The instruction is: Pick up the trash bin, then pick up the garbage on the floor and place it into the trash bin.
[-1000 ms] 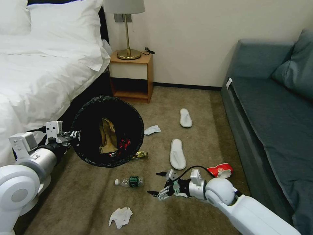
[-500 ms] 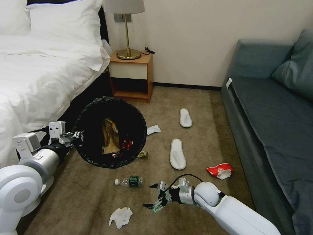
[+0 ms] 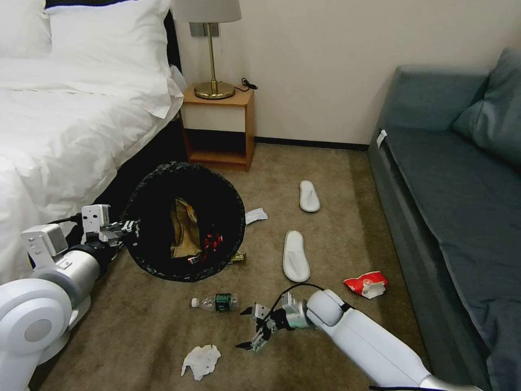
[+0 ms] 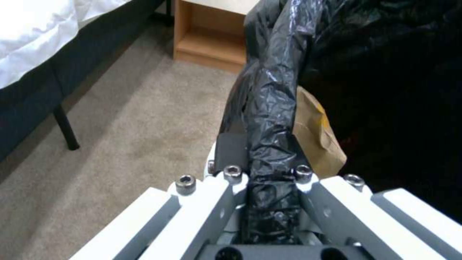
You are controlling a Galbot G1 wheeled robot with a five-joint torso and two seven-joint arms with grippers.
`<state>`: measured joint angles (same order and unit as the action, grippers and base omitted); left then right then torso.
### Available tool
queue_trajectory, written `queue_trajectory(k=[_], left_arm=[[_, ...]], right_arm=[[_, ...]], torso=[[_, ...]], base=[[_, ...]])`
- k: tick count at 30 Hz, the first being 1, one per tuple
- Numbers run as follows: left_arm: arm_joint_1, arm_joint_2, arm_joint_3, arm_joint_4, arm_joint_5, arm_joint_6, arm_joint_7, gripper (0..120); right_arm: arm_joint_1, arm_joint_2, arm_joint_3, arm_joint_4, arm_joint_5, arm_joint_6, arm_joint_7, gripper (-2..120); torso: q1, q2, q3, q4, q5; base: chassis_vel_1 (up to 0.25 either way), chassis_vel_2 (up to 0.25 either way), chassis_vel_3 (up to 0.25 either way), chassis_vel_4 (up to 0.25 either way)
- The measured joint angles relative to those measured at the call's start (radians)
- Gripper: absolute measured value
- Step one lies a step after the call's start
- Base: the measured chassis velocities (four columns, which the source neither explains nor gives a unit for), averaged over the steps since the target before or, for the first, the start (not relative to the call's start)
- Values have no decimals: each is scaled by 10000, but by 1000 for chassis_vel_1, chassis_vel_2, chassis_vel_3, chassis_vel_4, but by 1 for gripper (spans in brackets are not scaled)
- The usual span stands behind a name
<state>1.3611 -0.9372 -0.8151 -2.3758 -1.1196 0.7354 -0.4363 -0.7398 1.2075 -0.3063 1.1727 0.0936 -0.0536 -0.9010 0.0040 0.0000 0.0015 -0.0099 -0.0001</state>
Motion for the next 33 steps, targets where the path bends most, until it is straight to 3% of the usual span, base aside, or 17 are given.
queue_trajectory(k=[33], left_arm=[[-36,-50,67,-221,-33,0,18,3]], right_arm=[[1297,1701,-1026,-2571,-236,537,-66,100]], torso=[[0,0,-1,1,0]], base=[[0,0,0,0]])
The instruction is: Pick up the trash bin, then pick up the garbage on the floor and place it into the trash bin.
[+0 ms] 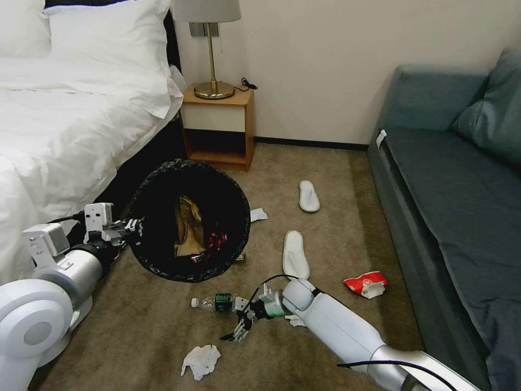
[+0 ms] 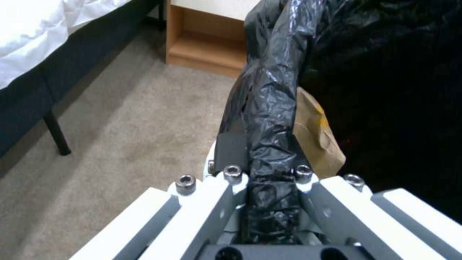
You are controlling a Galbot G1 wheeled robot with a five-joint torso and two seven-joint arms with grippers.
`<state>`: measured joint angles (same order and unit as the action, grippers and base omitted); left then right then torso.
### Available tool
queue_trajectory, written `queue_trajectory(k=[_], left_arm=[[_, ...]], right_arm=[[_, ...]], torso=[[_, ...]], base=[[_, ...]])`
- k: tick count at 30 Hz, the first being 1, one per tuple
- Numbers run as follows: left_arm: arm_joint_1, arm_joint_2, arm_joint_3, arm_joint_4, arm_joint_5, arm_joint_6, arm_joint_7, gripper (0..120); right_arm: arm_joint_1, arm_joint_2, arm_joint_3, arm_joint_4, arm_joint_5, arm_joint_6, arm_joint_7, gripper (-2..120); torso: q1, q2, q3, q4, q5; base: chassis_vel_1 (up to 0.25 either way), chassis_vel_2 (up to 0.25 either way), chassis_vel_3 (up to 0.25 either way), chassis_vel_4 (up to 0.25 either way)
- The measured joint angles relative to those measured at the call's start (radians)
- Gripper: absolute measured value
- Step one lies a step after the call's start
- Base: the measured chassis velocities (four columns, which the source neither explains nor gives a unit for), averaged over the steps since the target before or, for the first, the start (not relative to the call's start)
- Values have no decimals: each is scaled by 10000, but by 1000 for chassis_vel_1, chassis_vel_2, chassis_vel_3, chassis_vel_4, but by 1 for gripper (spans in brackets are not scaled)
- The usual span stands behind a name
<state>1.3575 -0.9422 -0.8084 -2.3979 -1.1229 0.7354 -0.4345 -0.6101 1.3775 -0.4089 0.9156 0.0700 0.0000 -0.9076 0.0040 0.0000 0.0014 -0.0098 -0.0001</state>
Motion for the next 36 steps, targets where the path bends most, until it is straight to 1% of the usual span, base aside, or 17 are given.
queue_trajectory(k=[10,16,26,32,36], left_arm=[[101,-145,13,-122,67,0,-12,3],[159,-206,15,-190,97,0,-17,3],[162,-380,57,-208,237,0,49,3],[249,-520,57,-237,400,0,140,3],[250,-540,56,-244,422,0,161,3]], right_arm=[[39,119,-304,-181,-30,192,-67,100],[66,398,-407,-560,-65,224,53,100],[308,691,-918,-732,-51,93,158,100],[391,996,-1197,-1111,-206,179,204,100],[412,1165,-1279,-1279,-349,202,219,100]], torso=[[0,0,0,0,-1],[0,0,0,-1,0],[0,0,0,0,0],[0,1,0,0,-1],[0,0,0,0,0]], base=[[0,0,0,0],[0,0,0,0],[0,0,0,0],[0,0,0,0],[0,0,0,0]])
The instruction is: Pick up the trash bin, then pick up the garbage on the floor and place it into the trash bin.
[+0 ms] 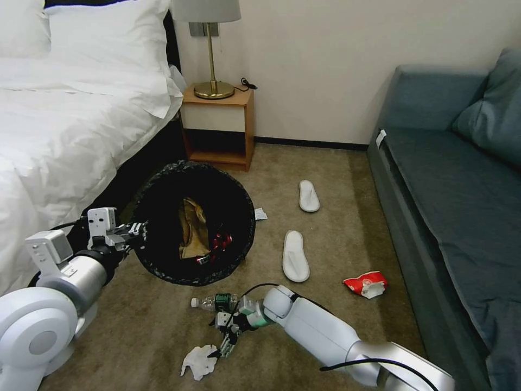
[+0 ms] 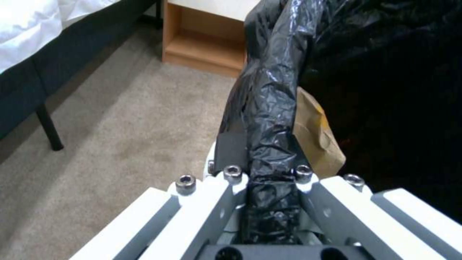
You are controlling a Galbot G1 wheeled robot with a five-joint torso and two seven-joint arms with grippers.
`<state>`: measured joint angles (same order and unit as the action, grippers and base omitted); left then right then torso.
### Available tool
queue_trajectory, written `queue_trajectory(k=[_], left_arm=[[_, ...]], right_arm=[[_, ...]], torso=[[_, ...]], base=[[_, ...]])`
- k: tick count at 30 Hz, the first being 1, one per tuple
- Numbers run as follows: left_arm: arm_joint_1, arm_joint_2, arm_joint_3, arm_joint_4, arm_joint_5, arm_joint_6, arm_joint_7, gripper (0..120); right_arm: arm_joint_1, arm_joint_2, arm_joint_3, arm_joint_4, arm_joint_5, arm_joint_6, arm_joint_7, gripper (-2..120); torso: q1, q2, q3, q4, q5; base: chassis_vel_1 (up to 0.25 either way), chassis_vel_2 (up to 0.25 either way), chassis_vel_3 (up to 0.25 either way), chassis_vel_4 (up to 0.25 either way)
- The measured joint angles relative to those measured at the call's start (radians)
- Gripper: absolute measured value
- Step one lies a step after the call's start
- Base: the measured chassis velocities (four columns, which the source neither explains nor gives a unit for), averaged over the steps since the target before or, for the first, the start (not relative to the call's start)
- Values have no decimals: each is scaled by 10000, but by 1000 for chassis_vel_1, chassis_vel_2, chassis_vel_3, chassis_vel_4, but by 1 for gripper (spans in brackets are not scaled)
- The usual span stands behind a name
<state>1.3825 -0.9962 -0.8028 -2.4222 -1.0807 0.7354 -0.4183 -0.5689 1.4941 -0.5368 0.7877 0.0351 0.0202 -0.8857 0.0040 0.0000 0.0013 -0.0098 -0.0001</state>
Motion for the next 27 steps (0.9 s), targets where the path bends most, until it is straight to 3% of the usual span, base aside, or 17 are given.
queue_trajectory(k=[16,27], left_arm=[[-55,-434,16,83,520,0,295,3],[-74,-499,79,38,577,0,298,3]], right_arm=[[298,511,-809,-537,-351,236,56,100],[484,809,-722,-1156,-822,394,105,100]], torso=[[-1,0,0,0,0],[0,0,0,0,0]], base=[[0,0,0,0],[0,0,0,0]])
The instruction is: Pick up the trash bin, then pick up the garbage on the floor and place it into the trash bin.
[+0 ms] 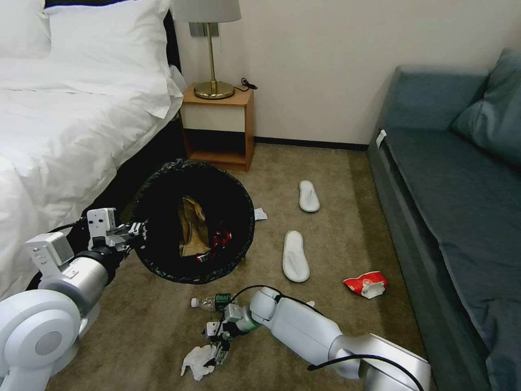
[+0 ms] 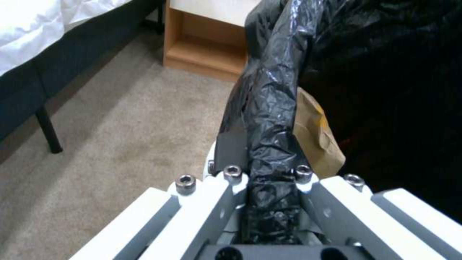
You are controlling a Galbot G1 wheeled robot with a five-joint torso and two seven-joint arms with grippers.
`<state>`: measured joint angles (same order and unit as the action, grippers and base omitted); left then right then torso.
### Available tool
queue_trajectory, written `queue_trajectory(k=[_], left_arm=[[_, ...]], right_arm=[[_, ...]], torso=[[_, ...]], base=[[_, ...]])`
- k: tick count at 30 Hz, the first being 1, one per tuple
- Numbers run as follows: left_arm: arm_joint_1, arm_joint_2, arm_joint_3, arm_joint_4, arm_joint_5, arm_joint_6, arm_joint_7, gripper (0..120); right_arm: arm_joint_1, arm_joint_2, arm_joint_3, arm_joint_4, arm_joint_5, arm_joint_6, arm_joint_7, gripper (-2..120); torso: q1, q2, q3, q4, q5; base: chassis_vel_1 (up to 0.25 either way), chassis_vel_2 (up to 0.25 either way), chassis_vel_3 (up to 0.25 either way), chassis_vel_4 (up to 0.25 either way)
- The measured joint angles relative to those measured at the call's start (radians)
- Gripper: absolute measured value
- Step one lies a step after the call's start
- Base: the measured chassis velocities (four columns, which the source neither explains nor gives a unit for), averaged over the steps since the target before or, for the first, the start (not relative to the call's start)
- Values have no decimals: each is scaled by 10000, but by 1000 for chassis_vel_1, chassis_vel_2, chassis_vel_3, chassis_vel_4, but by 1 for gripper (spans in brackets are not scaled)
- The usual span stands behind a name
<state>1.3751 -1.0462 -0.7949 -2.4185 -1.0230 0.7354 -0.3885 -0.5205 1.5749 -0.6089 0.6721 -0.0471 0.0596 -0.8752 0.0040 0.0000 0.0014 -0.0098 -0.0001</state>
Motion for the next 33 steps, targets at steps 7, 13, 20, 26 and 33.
queue_trajectory(k=[7,13,20,26,33], left_arm=[[-7,-9,7,-18,8,0,-16,3],[13,17,26,-75,-8,0,-35,3],[0,17,64,-98,-25,-1,-67,3],[68,-26,83,-148,-9,0,-88,3],[172,-126,116,-234,66,-1,-94,3]], right_arm=[[48,228,139,-499,-93,120,68,100],[77,347,191,-887,-186,355,70,100],[143,348,290,-1281,-191,663,104,100],[179,344,354,-1463,-243,825,98,100],[229,339,409,-1552,-295,843,91,100]], torso=[[0,0,0,-1,0],[0,0,0,0,0],[0,0,0,0,1],[0,0,0,-1,1],[0,0,0,0,1]], base=[[0,0,0,0],[0,0,0,0],[0,0,0,0],[0,0,0,0],[0,0,0,0]])
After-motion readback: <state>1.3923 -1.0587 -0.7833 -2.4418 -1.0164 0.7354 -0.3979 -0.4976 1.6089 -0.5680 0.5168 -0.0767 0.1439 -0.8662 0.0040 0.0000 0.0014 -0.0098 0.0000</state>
